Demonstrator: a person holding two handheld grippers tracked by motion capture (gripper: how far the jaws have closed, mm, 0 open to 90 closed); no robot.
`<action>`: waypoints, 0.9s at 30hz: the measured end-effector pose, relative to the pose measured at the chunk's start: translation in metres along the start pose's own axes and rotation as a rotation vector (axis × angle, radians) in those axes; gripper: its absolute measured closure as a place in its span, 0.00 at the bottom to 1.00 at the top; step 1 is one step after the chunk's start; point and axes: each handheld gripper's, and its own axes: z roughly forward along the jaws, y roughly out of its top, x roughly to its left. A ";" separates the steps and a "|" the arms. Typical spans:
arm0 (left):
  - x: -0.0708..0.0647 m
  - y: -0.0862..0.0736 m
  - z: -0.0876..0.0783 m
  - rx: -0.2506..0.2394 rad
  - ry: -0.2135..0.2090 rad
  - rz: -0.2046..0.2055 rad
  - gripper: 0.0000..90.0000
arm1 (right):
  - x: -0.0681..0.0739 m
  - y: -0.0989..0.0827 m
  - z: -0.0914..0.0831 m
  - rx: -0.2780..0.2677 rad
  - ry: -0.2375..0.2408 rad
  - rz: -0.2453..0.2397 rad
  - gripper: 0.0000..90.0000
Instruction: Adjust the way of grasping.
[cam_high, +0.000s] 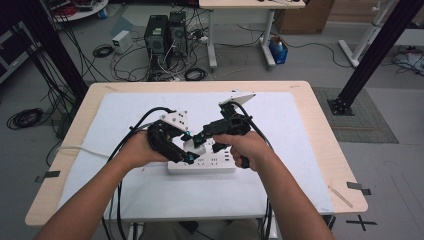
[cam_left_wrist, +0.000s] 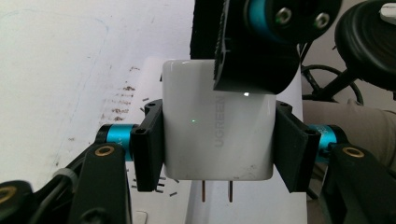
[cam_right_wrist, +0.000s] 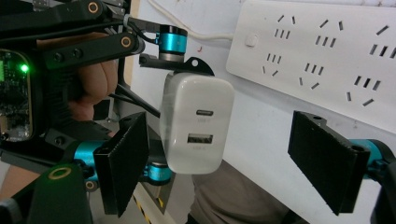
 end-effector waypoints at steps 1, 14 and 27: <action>0.001 0.000 -0.001 0.003 0.002 0.002 0.47 | 0.000 0.000 0.001 -0.001 0.002 -0.001 0.22; 0.001 -0.001 -0.001 0.006 0.017 0.003 0.47 | -0.003 0.005 0.012 -0.017 0.096 0.035 0.38; 0.004 -0.002 0.000 0.009 0.030 0.010 0.47 | -0.003 0.007 0.017 0.001 0.104 0.044 0.54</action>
